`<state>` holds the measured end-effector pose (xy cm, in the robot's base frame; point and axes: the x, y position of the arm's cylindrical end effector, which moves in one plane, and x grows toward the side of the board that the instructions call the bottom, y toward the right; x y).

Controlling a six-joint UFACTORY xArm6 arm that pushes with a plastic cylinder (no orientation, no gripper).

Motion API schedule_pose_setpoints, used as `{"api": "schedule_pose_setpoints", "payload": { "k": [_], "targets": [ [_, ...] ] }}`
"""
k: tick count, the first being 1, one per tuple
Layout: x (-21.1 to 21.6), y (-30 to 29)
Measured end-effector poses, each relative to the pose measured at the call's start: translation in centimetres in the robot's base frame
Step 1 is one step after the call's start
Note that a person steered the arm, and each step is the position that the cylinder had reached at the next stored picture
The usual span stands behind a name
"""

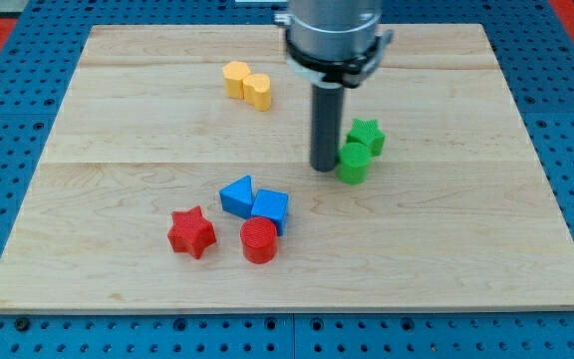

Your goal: Move the green circle towards the red circle

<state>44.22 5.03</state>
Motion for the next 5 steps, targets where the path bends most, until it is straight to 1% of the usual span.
{"api": "schedule_pose_setpoints", "payload": {
  "k": [1, 2, 3, 5],
  "targets": [
    [-0.9, -1.5],
    [-0.1, 2.7],
    [1.0, 5.6],
    [1.0, 11.8]
  ]
}}
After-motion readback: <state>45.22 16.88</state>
